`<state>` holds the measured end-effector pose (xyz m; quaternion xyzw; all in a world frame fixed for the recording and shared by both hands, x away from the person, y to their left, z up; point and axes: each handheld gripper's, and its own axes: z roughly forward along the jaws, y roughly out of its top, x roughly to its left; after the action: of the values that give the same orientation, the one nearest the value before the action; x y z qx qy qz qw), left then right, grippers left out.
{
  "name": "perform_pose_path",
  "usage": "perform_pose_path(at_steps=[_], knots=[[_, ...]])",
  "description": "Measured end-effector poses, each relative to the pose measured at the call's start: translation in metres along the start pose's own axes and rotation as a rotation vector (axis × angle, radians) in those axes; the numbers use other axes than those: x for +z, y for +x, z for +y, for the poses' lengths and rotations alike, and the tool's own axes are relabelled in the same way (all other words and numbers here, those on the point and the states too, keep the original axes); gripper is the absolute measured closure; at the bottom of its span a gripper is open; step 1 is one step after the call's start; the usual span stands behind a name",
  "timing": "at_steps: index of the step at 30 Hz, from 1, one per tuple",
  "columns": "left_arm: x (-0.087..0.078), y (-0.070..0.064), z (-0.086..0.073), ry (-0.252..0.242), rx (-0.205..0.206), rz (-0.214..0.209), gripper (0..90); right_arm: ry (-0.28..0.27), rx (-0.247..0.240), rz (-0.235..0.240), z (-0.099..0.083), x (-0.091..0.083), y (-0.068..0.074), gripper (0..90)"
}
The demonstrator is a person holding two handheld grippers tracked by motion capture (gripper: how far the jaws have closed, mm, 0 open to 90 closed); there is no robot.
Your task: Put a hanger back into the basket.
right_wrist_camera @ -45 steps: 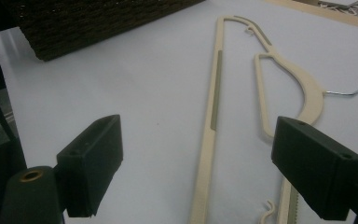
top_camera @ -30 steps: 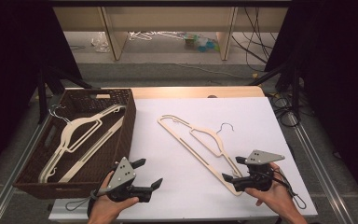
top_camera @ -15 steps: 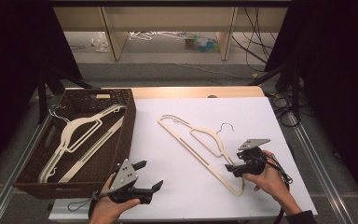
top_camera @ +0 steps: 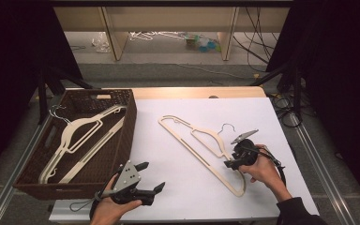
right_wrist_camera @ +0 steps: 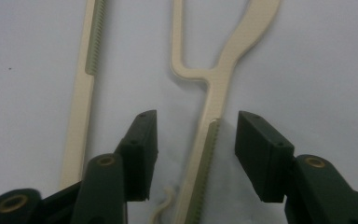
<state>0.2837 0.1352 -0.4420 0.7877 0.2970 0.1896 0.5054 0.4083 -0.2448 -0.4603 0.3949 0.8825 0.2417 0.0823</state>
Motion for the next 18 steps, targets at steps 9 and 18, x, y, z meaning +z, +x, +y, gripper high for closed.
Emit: perform_pose_path(at_steps=[9,18], knots=[[0.001,0.001,-0.001,0.013,0.015,-0.007,16.8,0.092,-0.039,-0.023,0.009,0.007,-0.001,59.1],[0.002,0.001,-0.002,0.019,0.031,-0.004,17.3,0.140,-0.061,-0.038,0.016,0.008,0.001,70.9]])
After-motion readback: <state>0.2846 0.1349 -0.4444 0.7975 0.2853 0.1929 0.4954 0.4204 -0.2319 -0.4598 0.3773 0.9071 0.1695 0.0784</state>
